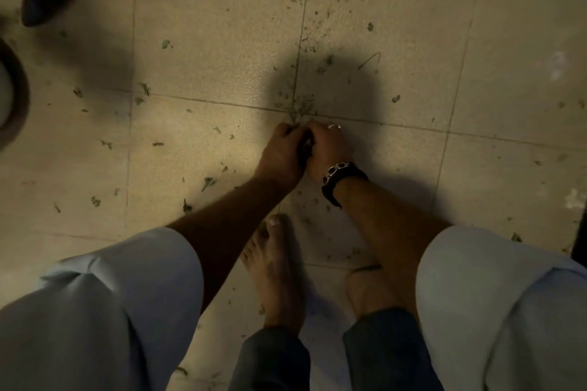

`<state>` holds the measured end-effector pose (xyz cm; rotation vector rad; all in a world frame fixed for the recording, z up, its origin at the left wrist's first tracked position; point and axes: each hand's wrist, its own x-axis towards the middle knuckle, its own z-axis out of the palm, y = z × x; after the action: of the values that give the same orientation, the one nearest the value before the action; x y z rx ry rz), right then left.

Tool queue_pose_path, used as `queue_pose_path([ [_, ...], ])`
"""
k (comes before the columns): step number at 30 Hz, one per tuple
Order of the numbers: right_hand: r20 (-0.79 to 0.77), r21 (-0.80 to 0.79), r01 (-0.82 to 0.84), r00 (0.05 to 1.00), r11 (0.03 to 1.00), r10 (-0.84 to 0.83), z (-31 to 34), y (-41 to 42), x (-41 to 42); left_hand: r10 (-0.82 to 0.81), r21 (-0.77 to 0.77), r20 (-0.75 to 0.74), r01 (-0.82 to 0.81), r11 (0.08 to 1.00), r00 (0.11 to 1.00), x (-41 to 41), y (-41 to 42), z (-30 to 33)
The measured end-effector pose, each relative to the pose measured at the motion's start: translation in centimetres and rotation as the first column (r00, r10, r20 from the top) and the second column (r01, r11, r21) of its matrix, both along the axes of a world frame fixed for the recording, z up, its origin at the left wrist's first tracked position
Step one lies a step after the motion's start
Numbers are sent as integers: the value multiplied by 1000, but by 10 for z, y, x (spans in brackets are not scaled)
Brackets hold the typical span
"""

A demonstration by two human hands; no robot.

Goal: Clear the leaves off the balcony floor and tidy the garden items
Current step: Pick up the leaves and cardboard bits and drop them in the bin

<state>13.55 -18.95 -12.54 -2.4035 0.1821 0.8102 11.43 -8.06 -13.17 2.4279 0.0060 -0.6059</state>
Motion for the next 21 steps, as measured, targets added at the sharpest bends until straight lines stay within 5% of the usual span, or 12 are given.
queue_pose_path([
  [3,-175,145,238,961,960,-212,6,-4,0,145,-73,-40,-148,986,989,-2,1,8],
  [7,-268,269,338,926,902,-267,39,-8,0,208,-87,-28,-210,974,978,-9,5,35],
  [21,-170,323,-130,966,937,192,274,54,-20,525,-85,-3,-524,848,851,-74,63,272],
])
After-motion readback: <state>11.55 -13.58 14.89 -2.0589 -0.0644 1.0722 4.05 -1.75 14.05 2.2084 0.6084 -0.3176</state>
